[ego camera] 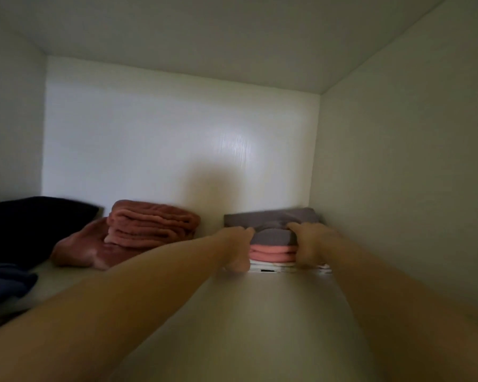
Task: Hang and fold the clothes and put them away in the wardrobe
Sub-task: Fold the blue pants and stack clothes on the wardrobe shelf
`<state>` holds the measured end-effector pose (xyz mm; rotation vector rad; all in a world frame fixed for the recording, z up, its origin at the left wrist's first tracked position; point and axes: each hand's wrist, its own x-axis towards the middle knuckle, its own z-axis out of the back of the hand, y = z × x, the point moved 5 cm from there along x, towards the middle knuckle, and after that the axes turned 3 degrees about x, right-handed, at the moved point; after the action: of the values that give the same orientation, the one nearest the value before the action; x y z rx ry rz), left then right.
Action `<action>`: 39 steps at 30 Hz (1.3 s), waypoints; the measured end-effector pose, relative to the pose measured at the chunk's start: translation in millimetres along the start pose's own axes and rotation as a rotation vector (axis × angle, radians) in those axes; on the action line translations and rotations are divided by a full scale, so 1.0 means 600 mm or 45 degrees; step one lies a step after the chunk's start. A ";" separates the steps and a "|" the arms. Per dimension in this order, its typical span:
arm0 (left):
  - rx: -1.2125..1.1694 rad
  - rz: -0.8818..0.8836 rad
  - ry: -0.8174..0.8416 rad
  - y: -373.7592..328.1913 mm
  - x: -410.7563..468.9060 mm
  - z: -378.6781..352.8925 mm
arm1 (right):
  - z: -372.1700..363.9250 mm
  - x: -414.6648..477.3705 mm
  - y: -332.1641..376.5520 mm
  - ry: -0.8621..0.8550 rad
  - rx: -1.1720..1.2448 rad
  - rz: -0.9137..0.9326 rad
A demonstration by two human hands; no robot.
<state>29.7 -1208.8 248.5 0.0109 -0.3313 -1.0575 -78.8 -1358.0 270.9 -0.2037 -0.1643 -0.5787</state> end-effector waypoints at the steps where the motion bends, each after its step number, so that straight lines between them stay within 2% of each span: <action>1: 0.002 -0.005 -0.032 0.001 -0.003 0.003 | 0.008 0.000 -0.002 -0.016 0.033 0.007; 10: 0.033 -0.054 0.005 -0.019 -0.102 0.042 | 0.049 -0.091 0.015 -0.003 0.196 -0.030; 14: -0.057 -0.068 -0.014 -0.018 -0.177 0.060 | 0.067 -0.165 0.039 0.035 0.254 -0.073; 19: -0.164 -0.112 -0.050 -0.018 -0.281 0.084 | 0.089 -0.274 0.080 0.012 0.213 -0.143; 27: -0.138 -0.144 -0.111 -0.020 -0.415 0.114 | 0.125 -0.417 0.135 -0.021 0.171 -0.186; 39: -0.251 -0.060 -0.171 -0.029 -0.514 0.115 | 0.119 -0.500 0.181 -0.047 0.114 -0.093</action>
<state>-141.2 -943.3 230.4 -0.2304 -0.3484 -1.1368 -272.5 -1094.9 261.3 -0.1222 -0.2336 -0.6390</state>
